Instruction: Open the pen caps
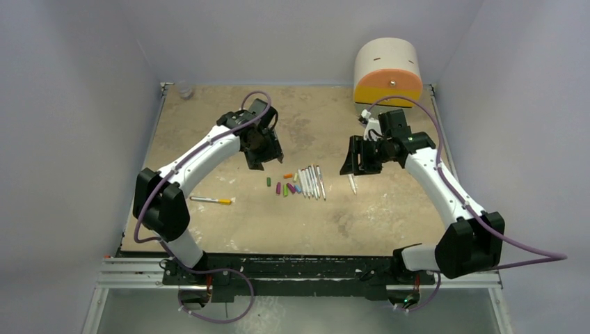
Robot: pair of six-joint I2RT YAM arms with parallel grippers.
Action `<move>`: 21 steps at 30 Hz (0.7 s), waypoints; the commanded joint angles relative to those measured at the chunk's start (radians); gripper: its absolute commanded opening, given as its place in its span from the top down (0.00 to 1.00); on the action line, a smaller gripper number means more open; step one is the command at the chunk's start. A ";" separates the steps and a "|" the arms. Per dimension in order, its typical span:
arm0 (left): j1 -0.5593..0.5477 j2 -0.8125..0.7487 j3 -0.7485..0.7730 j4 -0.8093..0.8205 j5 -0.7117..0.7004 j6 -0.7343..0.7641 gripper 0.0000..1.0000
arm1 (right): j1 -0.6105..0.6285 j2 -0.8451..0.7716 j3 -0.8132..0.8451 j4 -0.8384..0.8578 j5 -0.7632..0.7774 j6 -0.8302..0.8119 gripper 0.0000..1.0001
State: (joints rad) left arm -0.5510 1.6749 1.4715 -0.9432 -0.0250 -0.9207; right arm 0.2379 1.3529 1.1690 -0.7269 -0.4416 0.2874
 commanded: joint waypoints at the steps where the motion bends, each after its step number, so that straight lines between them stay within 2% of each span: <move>1: -0.004 -0.001 0.071 -0.017 -0.026 -0.072 0.42 | 0.016 -0.052 -0.039 0.025 -0.065 -0.013 0.42; 5: -0.006 0.001 0.062 -0.002 -0.045 -0.089 0.41 | 0.040 -0.082 -0.068 0.030 -0.066 -0.011 0.42; 11: -0.006 0.025 0.024 0.029 -0.072 -0.132 0.41 | 0.114 -0.080 -0.017 -0.011 0.004 -0.048 0.42; 15: -0.007 0.047 0.066 -0.005 -0.090 -0.142 0.41 | 0.116 -0.075 0.010 -0.041 -0.009 -0.055 0.42; 21: -0.004 -0.084 -0.043 -0.004 -0.121 -0.257 0.40 | 0.118 -0.064 0.009 -0.006 -0.023 -0.049 0.42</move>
State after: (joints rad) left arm -0.5522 1.7058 1.4757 -0.9428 -0.1024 -1.0836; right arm 0.3542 1.2911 1.1351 -0.7425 -0.4557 0.2562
